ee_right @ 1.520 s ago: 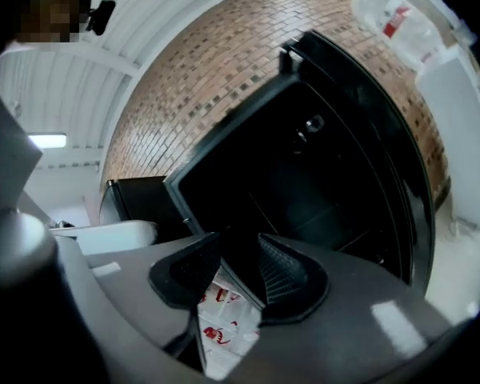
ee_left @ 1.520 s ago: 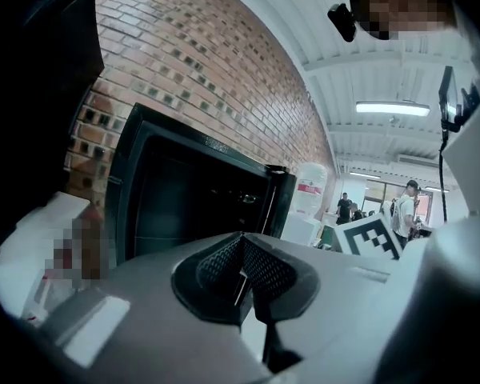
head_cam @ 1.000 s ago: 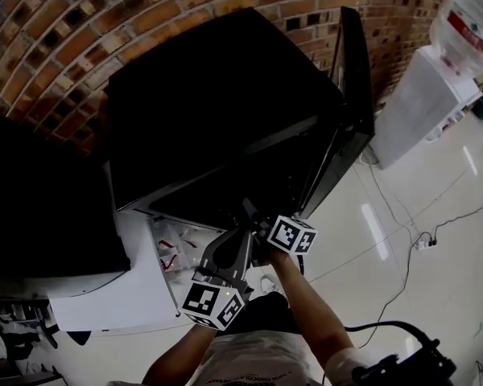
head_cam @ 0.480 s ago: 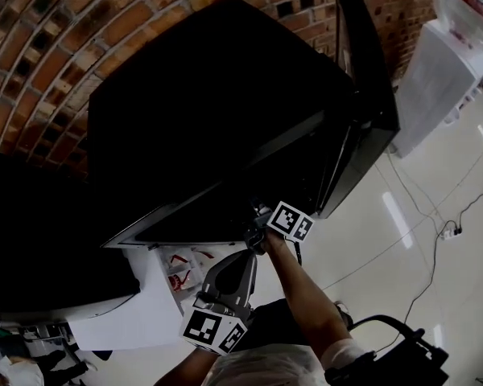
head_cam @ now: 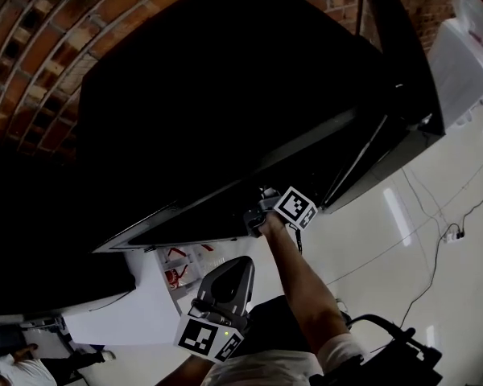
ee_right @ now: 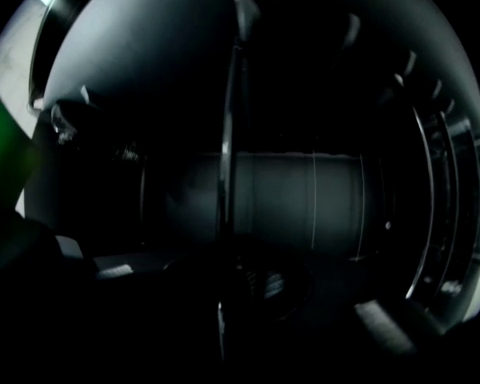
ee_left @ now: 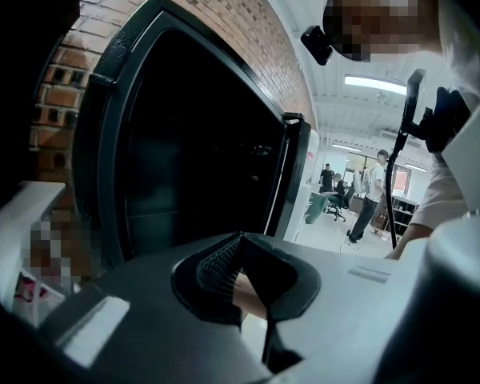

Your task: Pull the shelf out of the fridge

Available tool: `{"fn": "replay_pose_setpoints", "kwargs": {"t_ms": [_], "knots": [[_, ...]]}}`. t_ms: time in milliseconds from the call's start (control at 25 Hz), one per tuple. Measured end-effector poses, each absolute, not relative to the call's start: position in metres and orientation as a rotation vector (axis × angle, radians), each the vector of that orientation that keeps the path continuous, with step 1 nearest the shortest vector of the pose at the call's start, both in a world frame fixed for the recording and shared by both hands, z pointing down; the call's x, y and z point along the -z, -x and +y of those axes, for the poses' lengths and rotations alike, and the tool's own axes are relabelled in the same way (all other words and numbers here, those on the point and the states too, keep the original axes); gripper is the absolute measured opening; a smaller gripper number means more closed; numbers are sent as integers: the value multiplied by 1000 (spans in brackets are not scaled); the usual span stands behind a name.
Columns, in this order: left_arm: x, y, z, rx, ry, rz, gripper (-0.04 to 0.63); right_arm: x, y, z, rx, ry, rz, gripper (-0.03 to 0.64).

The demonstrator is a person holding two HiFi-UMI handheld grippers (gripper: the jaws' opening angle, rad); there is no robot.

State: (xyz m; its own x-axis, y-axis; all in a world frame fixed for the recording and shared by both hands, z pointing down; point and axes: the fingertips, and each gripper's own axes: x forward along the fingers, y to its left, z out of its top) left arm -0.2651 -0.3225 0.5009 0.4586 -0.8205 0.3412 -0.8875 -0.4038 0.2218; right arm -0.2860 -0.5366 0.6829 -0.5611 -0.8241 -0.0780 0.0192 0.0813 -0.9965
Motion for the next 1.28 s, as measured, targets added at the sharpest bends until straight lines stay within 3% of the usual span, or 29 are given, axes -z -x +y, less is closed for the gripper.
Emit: {"fn": "replay_pose_setpoints", "kwargs": {"t_ms": [880, 1280], "knots": [[-498, 257, -305, -215, -2316, -1445, -17, -663, 259, -482, 1577, 829, 1709, 26], [-473, 252, -297, -148, -2302, -1498, -17, -600, 237, -437, 1493, 743, 1727, 26]]}}
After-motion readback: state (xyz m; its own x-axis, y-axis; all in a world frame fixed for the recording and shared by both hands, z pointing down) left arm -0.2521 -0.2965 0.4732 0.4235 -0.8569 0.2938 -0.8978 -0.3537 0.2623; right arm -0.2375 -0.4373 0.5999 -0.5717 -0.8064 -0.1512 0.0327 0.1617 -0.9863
